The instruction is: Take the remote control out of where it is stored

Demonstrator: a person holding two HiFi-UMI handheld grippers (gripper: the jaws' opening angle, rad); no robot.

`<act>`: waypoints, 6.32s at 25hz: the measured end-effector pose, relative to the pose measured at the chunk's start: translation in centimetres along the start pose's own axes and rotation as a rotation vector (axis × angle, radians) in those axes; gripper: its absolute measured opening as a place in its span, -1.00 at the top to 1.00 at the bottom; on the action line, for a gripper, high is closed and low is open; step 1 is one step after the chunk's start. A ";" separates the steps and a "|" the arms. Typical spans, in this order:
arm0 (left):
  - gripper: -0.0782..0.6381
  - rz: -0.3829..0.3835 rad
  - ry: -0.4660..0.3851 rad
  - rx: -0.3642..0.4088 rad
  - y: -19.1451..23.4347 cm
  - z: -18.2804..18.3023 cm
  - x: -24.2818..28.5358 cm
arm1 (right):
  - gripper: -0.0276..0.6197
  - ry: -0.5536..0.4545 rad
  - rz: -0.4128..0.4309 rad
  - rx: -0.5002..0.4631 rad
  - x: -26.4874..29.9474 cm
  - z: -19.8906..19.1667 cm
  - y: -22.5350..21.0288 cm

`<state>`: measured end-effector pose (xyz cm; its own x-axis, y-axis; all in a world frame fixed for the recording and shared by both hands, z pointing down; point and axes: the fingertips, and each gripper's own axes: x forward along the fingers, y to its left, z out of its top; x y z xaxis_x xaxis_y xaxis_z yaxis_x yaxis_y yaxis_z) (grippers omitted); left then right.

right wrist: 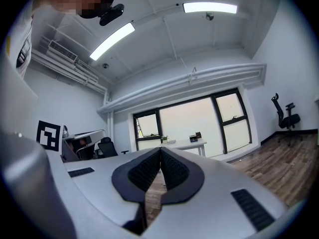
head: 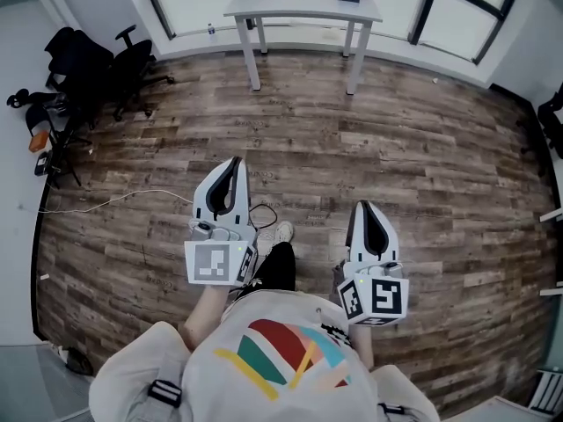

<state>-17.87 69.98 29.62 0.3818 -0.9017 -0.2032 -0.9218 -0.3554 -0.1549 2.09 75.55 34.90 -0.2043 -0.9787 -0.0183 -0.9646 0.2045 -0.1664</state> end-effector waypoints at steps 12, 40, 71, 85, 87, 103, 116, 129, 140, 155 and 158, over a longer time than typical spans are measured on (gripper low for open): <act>0.76 -0.008 0.079 -0.089 5.3 -5.8 11.5 | 0.91 0.135 -0.029 -0.027 12.6 -0.7 -1.6; 0.76 0.087 0.152 -0.135 18.9 -12.9 30.7 | 0.91 0.237 0.122 0.077 41.9 -2.4 -2.0; 0.76 0.114 0.077 -0.029 18.2 -16.6 59.7 | 0.91 0.218 0.253 0.103 68.1 -0.1 -16.7; 0.76 0.072 0.087 -0.056 24.5 -20.5 70.9 | 0.91 0.183 0.203 0.084 78.6 0.6 -18.0; 0.76 0.072 0.092 -0.075 25.7 -20.9 72.7 | 0.91 0.193 0.188 0.082 80.4 0.8 -18.2; 0.76 -0.007 0.054 -0.115 33.2 -23.7 87.7 | 0.91 0.141 0.146 -0.065 97.6 3.3 -18.4; 0.76 -0.051 0.145 -0.151 34.3 -29.0 98.6 | 0.91 0.152 0.054 -0.114 107.6 2.8 -24.5; 0.76 -0.045 0.151 -0.117 32.0 -28.8 110.4 | 0.90 0.118 0.109 -0.094 116.7 5.4 -31.9; 0.76 -0.096 0.200 -0.091 27.8 -29.9 117.8 | 0.90 0.178 0.052 -0.050 120.6 4.5 -40.4; 0.76 -0.186 0.227 -0.131 28.4 -33.3 125.4 | 0.88 0.212 -0.082 -0.054 126.2 4.4 -44.9; 0.76 -0.186 0.252 -0.144 28.9 -34.8 126.5 | 0.31 0.239 -0.079 -0.040 128.2 3.0 -46.1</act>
<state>1.46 -62.89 33.05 0.5320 -0.8444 0.0634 -0.8450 -0.5342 -0.0250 20.85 -59.43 37.25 -0.1572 -0.9610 0.2275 -0.9840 0.1327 -0.1191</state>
